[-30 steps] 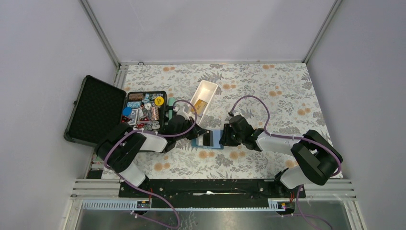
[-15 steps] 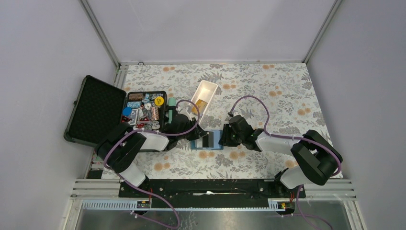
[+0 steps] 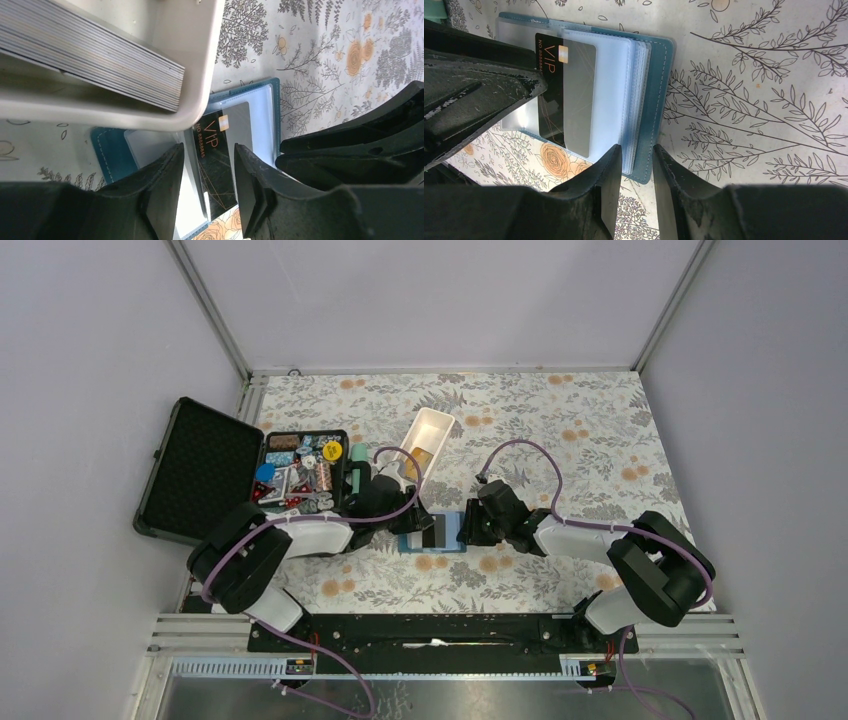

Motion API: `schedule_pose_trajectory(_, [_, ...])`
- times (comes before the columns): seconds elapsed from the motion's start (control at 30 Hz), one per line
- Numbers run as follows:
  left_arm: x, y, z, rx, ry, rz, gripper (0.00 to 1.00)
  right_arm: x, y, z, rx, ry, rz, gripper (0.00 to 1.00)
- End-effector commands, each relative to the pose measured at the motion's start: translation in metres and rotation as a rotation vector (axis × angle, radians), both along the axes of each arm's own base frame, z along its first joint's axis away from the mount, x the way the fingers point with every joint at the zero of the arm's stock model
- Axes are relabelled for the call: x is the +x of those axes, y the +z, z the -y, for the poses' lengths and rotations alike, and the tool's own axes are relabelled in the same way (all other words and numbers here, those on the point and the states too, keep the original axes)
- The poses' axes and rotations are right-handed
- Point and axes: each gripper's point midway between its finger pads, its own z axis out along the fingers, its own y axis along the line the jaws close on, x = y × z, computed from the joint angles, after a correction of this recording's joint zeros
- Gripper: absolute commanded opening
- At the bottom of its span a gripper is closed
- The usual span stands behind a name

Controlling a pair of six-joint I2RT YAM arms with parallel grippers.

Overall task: Put the credit cards into the card holder
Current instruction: Insert the credit card into the card holder.

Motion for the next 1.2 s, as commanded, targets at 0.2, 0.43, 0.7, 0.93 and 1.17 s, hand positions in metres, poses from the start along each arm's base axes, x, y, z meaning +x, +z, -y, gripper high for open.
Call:
schedule_pose_trajectory(0.2, [0.000, 0.015, 0.004, 0.035, 0.002, 0.022, 0.39, 0.002, 0.007, -0.006, 0.005, -0.003, 0.010, 0.36])
schedule_pose_trajectory(0.43, [-0.002, 0.017, 0.014, 0.020, -0.013, 0.017, 0.30, 0.001, 0.007, -0.005, 0.003, -0.004, 0.010, 0.36])
schedule_pose_trajectory(0.7, [-0.007, 0.021, 0.026, 0.000, -0.034, 0.011, 0.27, 0.001, 0.006, -0.005, 0.003, -0.004, 0.010, 0.36])
schedule_pose_trajectory(0.93, [-0.011, 0.020, 0.033, -0.004, -0.045, 0.001, 0.26, 0.001, 0.008, -0.005, 0.004, -0.004, 0.015, 0.36])
schedule_pose_trajectory(1.17, [-0.012, 0.023, 0.039, 0.001, -0.052, -0.001, 0.26, 0.001, 0.009, -0.005, 0.006, -0.003, 0.015, 0.36])
